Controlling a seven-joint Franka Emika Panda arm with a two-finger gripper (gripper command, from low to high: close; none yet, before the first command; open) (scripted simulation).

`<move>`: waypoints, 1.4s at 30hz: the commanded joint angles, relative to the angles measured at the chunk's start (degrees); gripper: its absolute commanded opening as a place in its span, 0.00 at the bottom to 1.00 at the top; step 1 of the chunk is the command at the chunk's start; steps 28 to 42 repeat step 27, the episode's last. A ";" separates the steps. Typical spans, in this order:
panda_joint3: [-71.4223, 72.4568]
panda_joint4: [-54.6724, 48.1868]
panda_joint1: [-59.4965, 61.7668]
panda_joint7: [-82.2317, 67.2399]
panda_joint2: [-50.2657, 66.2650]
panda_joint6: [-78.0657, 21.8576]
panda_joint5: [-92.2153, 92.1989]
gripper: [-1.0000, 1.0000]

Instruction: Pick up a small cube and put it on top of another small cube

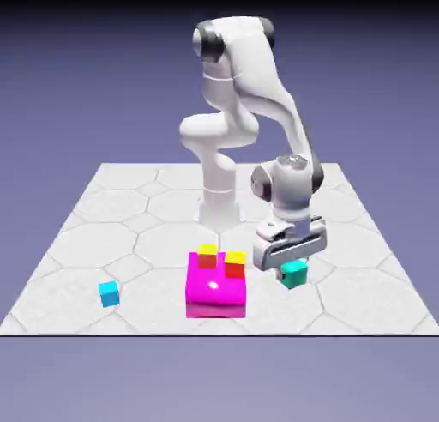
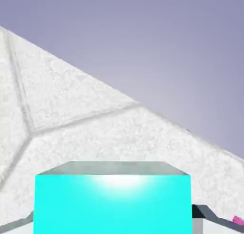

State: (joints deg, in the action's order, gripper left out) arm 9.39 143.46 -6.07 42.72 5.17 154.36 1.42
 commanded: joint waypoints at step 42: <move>1.08 17.04 19.47 27.34 -23.51 -6.36 -2.17 1.00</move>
